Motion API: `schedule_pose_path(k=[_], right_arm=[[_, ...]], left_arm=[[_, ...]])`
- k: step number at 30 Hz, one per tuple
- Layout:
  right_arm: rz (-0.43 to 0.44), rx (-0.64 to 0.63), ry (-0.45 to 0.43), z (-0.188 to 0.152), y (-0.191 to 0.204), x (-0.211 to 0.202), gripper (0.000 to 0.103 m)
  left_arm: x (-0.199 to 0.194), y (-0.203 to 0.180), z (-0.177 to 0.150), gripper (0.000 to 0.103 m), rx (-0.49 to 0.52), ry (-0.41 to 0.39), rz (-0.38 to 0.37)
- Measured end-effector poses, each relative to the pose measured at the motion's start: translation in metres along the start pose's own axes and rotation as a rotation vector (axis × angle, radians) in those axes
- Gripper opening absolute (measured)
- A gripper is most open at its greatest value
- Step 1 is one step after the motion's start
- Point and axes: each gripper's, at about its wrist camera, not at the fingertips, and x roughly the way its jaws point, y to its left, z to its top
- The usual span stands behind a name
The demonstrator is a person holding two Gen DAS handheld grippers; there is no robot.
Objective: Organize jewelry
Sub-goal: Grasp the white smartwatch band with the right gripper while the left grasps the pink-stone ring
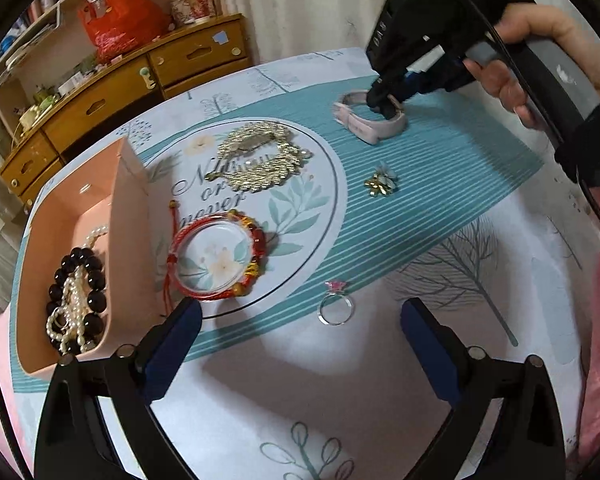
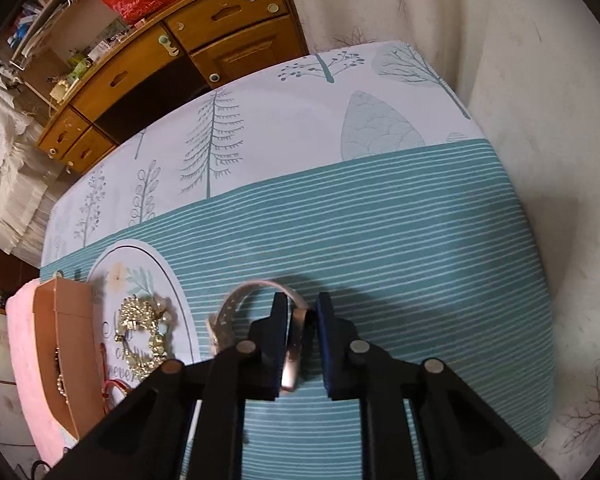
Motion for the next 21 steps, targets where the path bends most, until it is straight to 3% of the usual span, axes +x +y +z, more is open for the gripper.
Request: schedule_pose_path(k=[5,7,13,15,21], right_arm=[[0.031,0.031,-0.032,0.001,-0.012,-0.008,0.012],[0.039,0.042,-0.043,0.001,-0.017,-0.012,0.012],[0.064,0.073,-0.078,0.001,-0.025,-0.027,0.012],[0.077,0.076,-0.087,0.001,-0.026,-0.031,0.012],[0.111,0.083,-0.114,0.000,-0.028,-0.044,0.013]], left_arm=[[0.000,0.000,0.002,0.064,-0.020,-0.009,-0.094],[-0.001,0.000,0.002,0.049,-0.021,-0.023,-0.096],[-0.001,0.002,0.003,0.020,-0.026,-0.026,-0.099],[-0.001,0.002,0.003,0.013,-0.027,-0.021,-0.099],[-0.002,0.000,0.005,0.013,-0.007,-0.007,-0.088]])
